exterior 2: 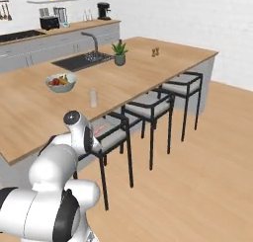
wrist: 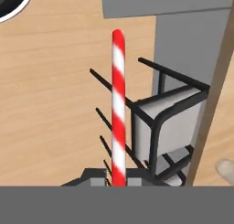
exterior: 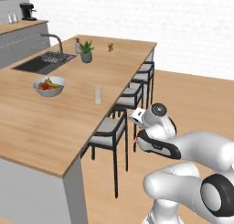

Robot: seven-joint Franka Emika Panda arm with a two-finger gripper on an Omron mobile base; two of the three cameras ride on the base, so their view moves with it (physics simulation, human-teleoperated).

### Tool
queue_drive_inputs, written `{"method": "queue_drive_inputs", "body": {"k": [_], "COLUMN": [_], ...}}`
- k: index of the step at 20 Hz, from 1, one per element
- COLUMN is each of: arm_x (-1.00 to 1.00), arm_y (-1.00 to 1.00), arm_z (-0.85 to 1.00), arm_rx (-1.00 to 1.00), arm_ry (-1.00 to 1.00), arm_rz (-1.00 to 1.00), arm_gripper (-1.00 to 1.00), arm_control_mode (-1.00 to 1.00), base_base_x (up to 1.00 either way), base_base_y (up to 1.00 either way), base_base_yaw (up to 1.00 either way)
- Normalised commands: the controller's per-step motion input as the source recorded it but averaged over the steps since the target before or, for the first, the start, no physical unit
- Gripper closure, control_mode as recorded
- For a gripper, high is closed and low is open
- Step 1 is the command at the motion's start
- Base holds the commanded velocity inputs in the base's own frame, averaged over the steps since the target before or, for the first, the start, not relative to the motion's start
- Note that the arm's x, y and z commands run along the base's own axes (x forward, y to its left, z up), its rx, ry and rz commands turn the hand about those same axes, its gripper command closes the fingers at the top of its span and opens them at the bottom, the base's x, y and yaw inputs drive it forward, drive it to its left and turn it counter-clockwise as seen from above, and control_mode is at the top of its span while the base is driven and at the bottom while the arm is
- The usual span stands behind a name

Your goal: Take a straw from the drawer in front and place it inside the glass cup on the dining counter.

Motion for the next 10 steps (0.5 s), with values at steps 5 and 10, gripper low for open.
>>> {"method": "queue_drive_inputs", "body": {"k": [5,10], "arm_x": [0.0,0.0], "arm_y": [0.0,0.0], "arm_z": [0.0,0.0], "arm_rx": [0.0,0.0], "arm_ry": [0.0,0.0], "arm_rz": [0.0,0.0], "arm_gripper": [1.0,1.0], "arm_control_mode": [1.0,1.0], "base_base_x": [0.27,0.71], "base_base_y": [-0.72,-0.56], "base_base_yaw": [0.42,0.26]}}
